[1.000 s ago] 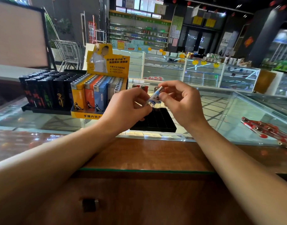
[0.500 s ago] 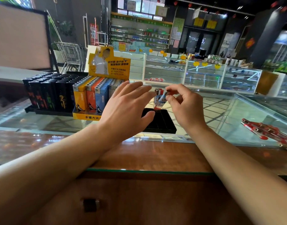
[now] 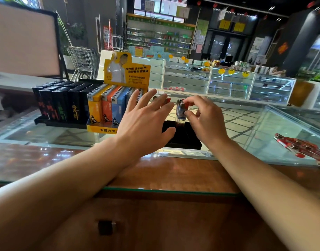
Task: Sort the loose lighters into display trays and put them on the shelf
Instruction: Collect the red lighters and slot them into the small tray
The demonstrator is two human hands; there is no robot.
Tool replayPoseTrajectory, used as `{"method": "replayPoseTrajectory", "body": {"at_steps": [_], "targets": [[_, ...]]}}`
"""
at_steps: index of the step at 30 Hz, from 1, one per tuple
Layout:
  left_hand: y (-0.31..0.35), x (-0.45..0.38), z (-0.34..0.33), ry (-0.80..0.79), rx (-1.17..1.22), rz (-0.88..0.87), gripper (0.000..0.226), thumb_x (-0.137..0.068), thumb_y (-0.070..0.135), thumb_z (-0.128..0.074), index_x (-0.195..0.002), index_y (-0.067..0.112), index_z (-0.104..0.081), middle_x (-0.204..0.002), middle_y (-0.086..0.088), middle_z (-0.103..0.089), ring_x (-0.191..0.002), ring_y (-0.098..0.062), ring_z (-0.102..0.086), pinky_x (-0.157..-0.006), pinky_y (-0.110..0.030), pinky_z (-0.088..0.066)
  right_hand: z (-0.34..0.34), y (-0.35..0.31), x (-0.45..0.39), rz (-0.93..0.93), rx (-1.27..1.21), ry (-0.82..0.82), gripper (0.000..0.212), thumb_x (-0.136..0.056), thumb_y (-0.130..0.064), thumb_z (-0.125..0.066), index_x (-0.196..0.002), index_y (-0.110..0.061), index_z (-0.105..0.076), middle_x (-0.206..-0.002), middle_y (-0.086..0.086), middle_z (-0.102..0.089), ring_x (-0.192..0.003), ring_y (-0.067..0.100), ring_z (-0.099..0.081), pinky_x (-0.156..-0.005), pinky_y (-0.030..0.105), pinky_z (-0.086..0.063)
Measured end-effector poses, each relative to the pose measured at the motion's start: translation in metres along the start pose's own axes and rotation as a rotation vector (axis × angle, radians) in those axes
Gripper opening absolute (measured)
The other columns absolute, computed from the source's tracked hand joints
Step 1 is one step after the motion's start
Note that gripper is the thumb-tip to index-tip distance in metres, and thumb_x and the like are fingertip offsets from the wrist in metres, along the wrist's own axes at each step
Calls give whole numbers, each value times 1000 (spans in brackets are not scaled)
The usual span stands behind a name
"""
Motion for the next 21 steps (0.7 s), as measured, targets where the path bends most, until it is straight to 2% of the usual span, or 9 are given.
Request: {"method": "replayPoseTrajectory", "body": {"at_steps": [5,12,16,21], "targets": [[-2,0,0,3,6,9,70,-84,60,-39,-146,28,-44,-158,3,-35,-151,-24,-15,-121,-56,-4,-4,0,1,12,42,-26,37,-85,-16,-72,-122,-19,-64,-113,2,-63,-105,24,-57,-81,34,-49],[-3,0,0,13,40,20,66,-90,56,-52,-148,28,-41,-160,3,-31,-152,-24,-11,-121,-56,-3,-11,3,2,-80,77,-110,60,-87,-32,-66,-142,-20,-45,-132,3,-52,-122,24,-43,-93,29,-35],[-3,0,3,32,45,15,66,-88,56,-50,-147,27,-41,-160,2,-32,-152,-24,-12,-121,-56,-2,-19,5,1,-116,80,-181,67,-87,-40,-65,-146,-21,-41,-143,4,-44,-130,26,-39,-105,40,-37],[-4,1,3,36,58,21,65,-90,54,-53,-148,27,-41,-160,2,-32,-152,-24,-11,-122,-55,-1,-20,7,1,-127,99,-192,68,-85,-43,-66,-145,-21,-41,-144,4,-44,-131,27,-39,-105,44,-38]]}}
Point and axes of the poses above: each hand's wrist, its own x-axis away from the middle knuckle, its own z-axis out of the back of the hand, y = z × x, the point moved 8 cm from there along -x, towards the middle knuckle
